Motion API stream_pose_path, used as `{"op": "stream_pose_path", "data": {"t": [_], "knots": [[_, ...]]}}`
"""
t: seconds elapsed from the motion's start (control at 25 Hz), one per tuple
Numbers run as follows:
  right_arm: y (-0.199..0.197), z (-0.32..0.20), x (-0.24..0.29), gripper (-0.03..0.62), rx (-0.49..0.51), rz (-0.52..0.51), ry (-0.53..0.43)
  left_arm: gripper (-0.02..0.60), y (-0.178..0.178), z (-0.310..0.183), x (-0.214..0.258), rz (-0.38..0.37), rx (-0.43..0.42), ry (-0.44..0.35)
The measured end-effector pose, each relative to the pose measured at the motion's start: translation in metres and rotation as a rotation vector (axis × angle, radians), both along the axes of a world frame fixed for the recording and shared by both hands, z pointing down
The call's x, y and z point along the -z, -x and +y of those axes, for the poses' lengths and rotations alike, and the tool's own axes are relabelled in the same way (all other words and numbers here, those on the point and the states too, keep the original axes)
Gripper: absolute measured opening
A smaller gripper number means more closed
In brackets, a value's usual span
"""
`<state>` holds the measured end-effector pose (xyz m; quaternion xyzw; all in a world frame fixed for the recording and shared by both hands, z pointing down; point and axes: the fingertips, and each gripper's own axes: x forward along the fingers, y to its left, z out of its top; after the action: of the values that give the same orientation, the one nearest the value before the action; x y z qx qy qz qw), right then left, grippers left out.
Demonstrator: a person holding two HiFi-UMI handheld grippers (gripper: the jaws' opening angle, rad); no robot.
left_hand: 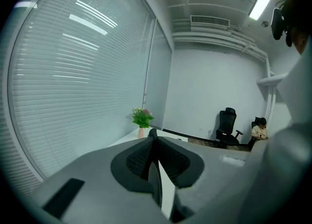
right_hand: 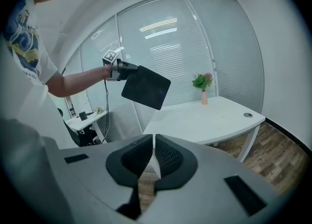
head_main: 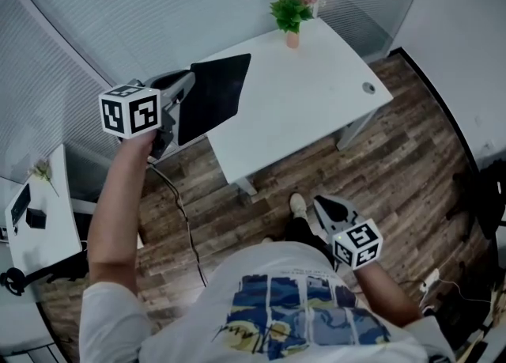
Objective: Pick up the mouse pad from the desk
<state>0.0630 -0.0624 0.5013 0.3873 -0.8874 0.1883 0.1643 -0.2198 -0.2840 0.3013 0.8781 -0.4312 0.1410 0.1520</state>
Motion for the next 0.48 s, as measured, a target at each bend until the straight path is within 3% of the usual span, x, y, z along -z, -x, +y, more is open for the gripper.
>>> {"op": "stream_pose_path", "data": {"t": [0.48], "knots": [[0.037, 0.018, 0.008, 0.017, 0.031, 0.011, -0.02, 0.027, 0.043, 0.047, 0.078, 0.047, -0.007, -0.097]]}}
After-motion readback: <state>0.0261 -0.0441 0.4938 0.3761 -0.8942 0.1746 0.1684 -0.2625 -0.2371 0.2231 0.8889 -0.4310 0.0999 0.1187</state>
